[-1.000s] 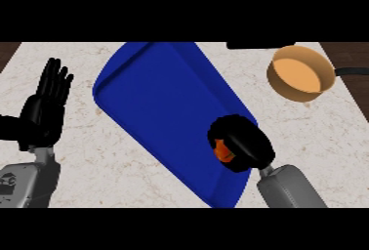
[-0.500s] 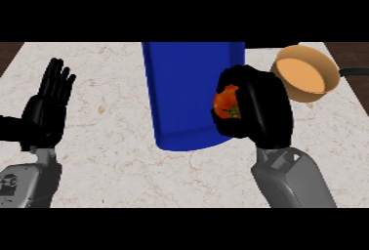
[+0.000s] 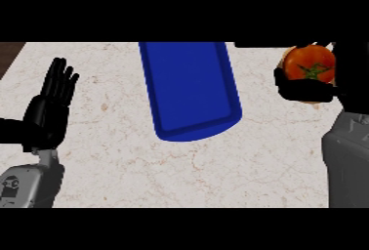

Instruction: Pick the tomato from the tray and place it in the pot

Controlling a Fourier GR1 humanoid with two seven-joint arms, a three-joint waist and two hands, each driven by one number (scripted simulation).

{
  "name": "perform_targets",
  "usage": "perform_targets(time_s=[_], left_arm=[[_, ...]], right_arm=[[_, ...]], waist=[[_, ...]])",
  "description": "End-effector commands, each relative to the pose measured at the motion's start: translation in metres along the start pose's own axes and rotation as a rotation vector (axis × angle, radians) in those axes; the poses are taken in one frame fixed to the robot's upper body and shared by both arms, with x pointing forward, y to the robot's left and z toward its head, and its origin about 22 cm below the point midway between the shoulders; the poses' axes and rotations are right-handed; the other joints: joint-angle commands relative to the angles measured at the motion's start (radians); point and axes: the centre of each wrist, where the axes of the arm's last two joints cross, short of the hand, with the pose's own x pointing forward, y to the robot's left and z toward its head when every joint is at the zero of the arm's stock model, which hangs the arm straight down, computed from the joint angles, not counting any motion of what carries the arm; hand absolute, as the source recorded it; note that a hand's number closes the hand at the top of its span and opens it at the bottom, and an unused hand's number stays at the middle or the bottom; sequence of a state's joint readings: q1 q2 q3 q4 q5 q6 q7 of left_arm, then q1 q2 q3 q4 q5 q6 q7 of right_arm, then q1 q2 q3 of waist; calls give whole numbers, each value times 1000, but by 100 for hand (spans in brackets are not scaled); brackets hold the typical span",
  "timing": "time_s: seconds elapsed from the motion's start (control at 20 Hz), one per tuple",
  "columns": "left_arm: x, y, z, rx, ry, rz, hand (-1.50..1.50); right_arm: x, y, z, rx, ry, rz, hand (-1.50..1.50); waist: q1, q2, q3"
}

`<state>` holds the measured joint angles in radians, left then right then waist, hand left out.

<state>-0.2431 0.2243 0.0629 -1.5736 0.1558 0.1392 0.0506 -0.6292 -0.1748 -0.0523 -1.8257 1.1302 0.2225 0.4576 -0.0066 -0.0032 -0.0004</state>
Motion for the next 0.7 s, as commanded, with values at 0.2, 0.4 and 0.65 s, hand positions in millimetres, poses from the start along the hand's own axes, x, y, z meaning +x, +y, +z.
perform_targets(time_s=[0.2, 0.4, 0.65], left_arm=[[5, 6, -14, -12, 6, 12, 0], [12, -4, -6, 2, -13, 22, 0], [16, -3, -19, -11, -8, 11, 0]], right_arm=[[-87, -31, -42, 4, 88, 40, 150], [-146, -17, -52, -6, 117, 28, 150], [-164, -2, -67, 33, 91, 13, 150]], waist=[[6, 5, 0], [15, 6, 1], [13, 5, 1]])
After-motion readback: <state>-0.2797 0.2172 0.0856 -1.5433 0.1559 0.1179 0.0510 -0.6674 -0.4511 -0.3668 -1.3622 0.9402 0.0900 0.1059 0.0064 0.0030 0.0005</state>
